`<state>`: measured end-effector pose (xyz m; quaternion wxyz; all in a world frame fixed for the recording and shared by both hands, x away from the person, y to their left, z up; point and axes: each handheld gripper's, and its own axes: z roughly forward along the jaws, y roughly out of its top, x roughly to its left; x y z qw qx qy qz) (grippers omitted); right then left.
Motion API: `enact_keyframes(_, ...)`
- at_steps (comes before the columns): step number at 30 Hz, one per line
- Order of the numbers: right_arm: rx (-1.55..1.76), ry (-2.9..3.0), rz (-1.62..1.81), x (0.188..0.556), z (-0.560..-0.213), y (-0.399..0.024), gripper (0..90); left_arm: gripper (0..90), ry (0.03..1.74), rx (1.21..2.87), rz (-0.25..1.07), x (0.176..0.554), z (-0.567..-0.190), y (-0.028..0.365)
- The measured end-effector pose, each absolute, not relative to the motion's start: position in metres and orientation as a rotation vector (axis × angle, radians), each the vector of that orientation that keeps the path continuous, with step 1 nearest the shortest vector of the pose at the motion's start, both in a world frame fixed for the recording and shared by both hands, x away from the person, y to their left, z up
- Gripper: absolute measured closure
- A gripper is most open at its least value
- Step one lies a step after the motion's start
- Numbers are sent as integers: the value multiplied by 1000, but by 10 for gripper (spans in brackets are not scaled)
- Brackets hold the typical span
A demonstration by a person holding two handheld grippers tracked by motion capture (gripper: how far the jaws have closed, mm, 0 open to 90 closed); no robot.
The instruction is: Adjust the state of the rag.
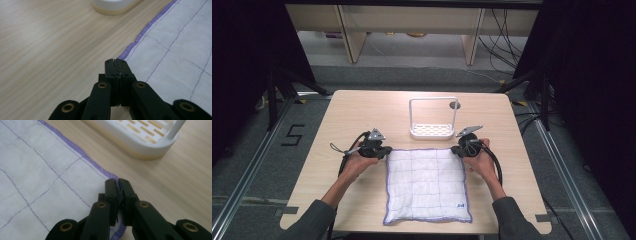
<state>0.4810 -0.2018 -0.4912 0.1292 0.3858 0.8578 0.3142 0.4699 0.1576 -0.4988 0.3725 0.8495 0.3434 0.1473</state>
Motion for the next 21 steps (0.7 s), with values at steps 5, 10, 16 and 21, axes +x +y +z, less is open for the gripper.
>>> enact_keyframes(5, 1107, 2454, 954, 477, -476, -208, 867, 883, 854, 2155, 414, 472, -487, 158)
enact_keyframes(10, 1073, 2411, 1034, 476, -465, -211, 867, 884, 843, 2134, 442, 475, -476, 157)
enact_keyframes(16, 1053, 2414, 1037, 477, -445, -216, 867, 885, 826, 2091, 481, 476, -455, 159)
enact_keyframes(21, 1006, 2393, 1090, 469, -430, -215, 867, 885, 791, 2042, 494, 462, -441, 163)
